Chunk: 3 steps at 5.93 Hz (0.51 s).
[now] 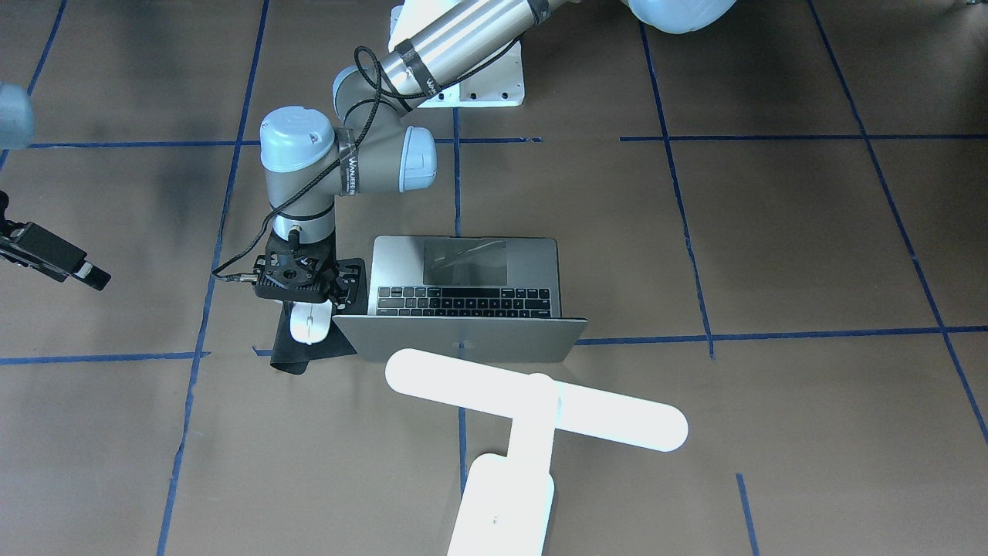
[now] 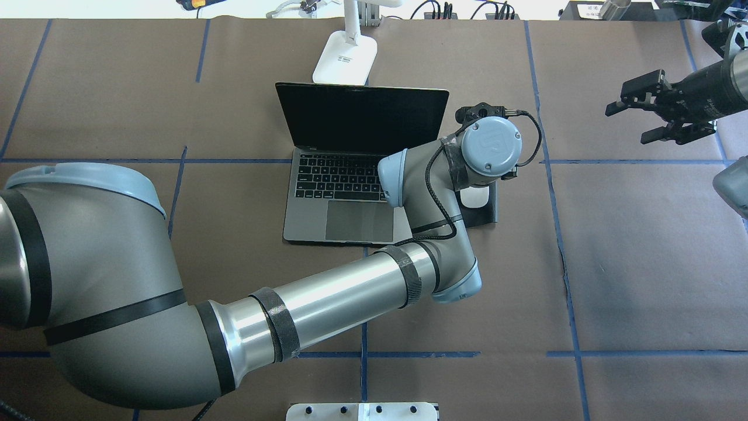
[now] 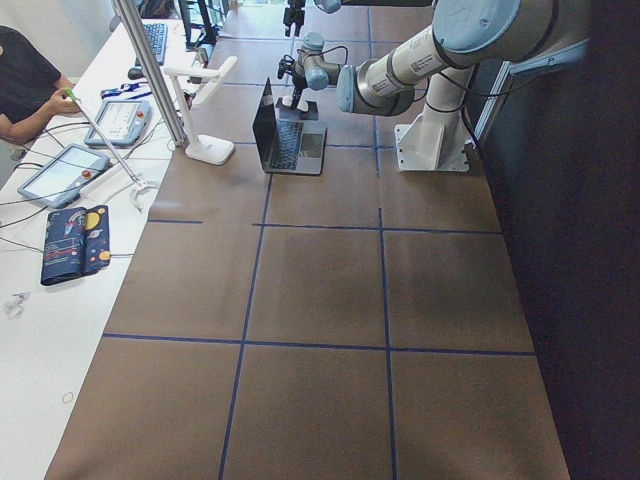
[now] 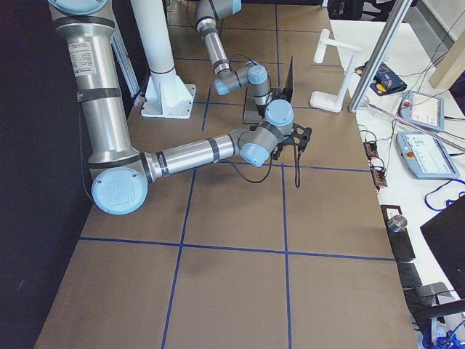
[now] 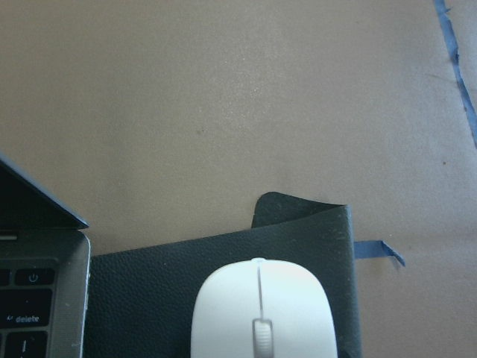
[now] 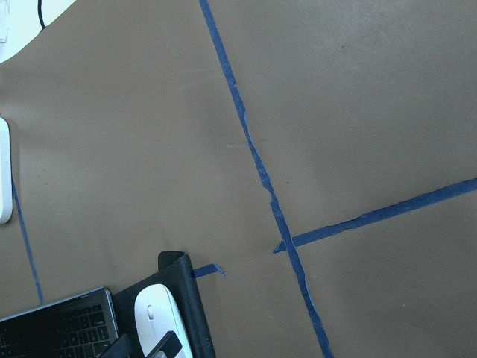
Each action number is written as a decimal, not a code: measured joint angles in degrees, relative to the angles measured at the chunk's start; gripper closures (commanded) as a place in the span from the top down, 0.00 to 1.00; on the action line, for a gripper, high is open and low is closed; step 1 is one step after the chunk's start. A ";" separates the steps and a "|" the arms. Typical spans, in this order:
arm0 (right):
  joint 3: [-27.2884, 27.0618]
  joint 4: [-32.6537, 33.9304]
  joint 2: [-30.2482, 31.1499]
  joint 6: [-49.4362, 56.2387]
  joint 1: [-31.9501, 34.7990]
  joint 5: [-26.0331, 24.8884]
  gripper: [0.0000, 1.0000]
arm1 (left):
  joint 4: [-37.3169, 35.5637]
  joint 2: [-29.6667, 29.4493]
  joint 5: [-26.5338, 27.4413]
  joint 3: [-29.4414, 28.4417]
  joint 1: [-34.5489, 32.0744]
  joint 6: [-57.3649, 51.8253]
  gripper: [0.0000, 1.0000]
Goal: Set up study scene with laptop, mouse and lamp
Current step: 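Carry the white mouse with the left gripper onto the black mouse pad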
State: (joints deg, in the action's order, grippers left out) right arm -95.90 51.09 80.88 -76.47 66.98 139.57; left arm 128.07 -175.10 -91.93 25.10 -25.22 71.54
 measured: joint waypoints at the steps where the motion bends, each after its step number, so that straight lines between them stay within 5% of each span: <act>1: -0.04 0.02 -0.01 0.00 -0.01 0.00 1.00 | 0.02 -0.04 0.61 0.05 -0.05 1.07 1.00; 3: -0.44 -0.02 -0.02 0.07 0.35 0.13 1.00 | -0.13 -0.44 0.67 1.38 -0.43 3.15 1.00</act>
State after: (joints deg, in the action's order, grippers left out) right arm -96.34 51.07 80.86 -76.40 67.34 139.70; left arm 127.94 -175.54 -91.26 26.48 -25.65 74.69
